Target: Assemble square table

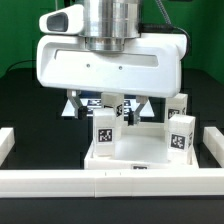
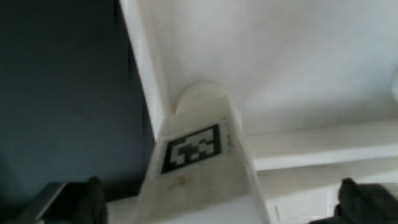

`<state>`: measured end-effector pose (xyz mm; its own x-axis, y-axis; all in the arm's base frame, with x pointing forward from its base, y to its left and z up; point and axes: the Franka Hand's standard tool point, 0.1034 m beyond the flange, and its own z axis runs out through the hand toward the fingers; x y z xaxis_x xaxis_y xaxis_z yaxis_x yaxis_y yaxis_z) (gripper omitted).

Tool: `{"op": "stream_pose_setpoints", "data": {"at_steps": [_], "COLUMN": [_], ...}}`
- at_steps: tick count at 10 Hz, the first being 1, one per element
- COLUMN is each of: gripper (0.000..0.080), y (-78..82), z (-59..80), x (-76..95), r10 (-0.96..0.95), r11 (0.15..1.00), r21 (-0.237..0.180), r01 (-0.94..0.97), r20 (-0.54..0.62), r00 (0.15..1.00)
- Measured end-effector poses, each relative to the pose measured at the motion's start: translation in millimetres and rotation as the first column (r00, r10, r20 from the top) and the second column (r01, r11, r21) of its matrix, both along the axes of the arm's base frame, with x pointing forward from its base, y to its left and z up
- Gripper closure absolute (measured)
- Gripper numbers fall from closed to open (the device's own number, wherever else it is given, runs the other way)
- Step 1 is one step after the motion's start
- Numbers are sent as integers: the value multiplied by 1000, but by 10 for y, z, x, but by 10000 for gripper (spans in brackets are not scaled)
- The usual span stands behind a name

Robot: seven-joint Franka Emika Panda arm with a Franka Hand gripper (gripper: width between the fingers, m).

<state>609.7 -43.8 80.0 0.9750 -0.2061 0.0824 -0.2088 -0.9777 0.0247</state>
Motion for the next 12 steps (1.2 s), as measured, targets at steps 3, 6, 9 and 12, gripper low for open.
{"op": "stream_pose_setpoints", "data": {"at_steps": [3,6,9,12], "gripper": [151,288,514,514], "y": [-26,-32,-32,-36], "z": [25,27,25,20], "x": [5,7,6,5], "r10": [197,234,197,-28], "r11": [980,972,980,1000], "r21": [-26,-35,-33,-11], "r01": [-197,-234,-198,28], "r20": [-13,-19,-17,-1], "r00": [980,972,980,1000]}}
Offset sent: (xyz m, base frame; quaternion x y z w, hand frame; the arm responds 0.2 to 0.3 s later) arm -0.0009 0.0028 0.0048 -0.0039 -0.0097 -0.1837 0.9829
